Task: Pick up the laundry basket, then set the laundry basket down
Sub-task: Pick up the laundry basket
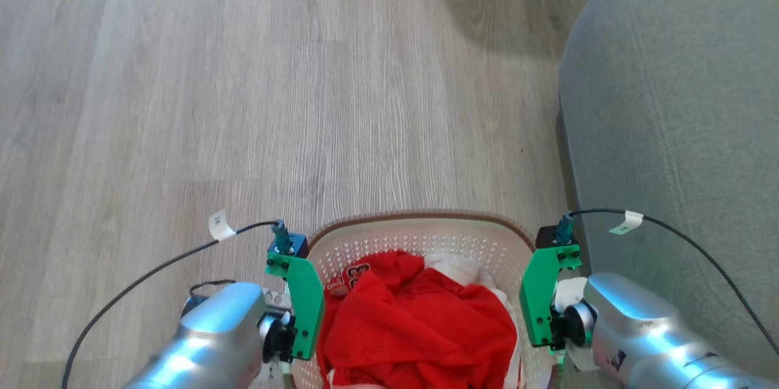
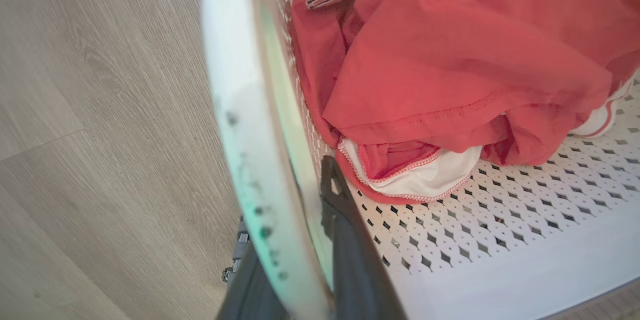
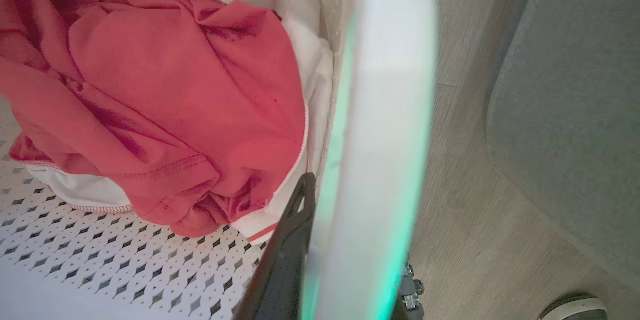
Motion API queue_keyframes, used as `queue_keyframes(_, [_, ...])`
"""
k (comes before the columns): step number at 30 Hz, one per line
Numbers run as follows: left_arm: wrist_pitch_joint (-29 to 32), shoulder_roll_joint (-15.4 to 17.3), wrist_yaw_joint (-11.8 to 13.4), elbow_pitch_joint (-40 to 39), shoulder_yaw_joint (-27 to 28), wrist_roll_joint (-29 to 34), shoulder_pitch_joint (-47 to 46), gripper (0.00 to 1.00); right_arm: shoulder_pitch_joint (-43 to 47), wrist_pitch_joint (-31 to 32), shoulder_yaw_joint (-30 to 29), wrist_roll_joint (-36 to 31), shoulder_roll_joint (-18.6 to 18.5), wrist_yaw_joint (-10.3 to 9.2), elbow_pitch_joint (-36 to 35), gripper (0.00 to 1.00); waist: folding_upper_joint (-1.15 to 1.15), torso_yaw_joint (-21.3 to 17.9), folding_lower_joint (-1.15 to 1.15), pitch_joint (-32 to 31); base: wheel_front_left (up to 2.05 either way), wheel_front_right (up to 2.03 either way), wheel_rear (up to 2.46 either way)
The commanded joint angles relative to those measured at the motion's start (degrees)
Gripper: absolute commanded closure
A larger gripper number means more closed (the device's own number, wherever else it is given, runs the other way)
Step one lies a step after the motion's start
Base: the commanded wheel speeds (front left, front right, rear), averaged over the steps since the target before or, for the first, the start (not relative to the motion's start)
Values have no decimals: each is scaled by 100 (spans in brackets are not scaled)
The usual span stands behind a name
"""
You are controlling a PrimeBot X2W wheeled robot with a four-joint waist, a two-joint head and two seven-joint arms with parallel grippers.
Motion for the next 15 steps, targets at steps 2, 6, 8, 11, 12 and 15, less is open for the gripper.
queue_keyframes(2, [136,-97,-184,-205,18,81,-113,100,-52,48,113,24,292,42,-220,100,-1,13,1,-220,0,0,0])
queue_keyframes(6, [301,-81,-191,-260,13,69,-91,100,-21,99,127,111,315,42,-212,100,-1,33,1,-423,0,0,0])
queue_keyframes(8, [391,-37,-192,-344,10,48,-46,100,-2,121,154,136,322,42,-214,100,-1,48,1,-514,0,0,0])
queue_keyframes(11, [510,45,-193,-470,7,23,4,100,16,141,189,177,327,42,-234,100,-1,69,1,-629,0,0,0])
queue_keyframes(12, [569,92,-193,-536,5,11,32,100,31,141,217,209,329,42,-279,100,-1,86,1,-701,0,0,0])
queue_keyframes(15, [573,155,-193,-609,4,2,85,100,68,133,263,252,330,42,-329,100,-1,100,1,-801,0,0,0])
